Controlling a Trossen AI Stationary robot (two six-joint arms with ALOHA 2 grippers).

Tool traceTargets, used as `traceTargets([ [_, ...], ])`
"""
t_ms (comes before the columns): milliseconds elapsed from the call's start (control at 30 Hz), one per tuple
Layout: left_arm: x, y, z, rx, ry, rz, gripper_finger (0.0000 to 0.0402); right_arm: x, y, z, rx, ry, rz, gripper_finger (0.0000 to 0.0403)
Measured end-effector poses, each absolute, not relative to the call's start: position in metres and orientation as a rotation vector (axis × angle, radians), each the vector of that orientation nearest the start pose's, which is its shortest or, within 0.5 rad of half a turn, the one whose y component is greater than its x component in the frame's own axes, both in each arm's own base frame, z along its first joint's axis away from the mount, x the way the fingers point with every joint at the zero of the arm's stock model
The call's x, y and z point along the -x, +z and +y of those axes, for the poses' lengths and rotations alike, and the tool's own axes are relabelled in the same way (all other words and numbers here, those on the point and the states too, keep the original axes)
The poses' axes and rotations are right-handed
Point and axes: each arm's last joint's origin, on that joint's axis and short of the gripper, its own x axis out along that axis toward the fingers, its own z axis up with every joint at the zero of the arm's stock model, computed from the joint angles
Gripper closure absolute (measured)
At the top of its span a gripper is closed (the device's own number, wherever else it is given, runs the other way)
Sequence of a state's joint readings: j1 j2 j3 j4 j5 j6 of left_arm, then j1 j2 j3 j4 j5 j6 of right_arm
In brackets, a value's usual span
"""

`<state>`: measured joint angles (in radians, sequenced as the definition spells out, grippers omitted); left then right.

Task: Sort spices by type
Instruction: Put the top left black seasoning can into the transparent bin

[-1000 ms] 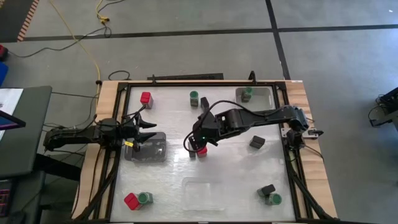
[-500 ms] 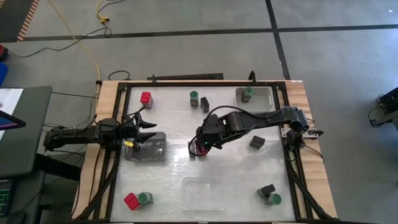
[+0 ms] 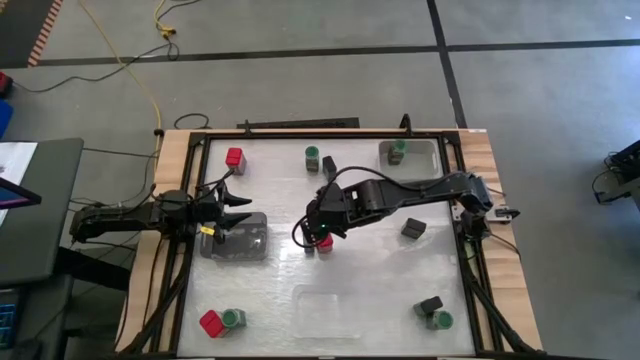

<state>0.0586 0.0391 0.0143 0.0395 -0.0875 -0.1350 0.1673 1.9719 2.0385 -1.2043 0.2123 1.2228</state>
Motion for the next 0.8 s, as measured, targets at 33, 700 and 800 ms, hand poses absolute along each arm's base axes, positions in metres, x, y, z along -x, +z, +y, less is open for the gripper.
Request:
traceTargets([
  [33,-0.099,0.169,0.008,0.133,0.145,-0.024,0.0219,-0.399,0.335,0.061,-0.873,-0.702,0.929,0.0085],
  [700,-0.099,0.169,0.008,0.139,0.144,-0.024,0.0219,-0.401,0.335,-0.032,-0.75,-0.724,0.965,0.0085],
  [800,-0.099,0.169,0.008,0.143,0.144,-0.024,0.0219,-0.401,0.336,-0.062,-0.722,-0.717,0.945,0.0085],
])
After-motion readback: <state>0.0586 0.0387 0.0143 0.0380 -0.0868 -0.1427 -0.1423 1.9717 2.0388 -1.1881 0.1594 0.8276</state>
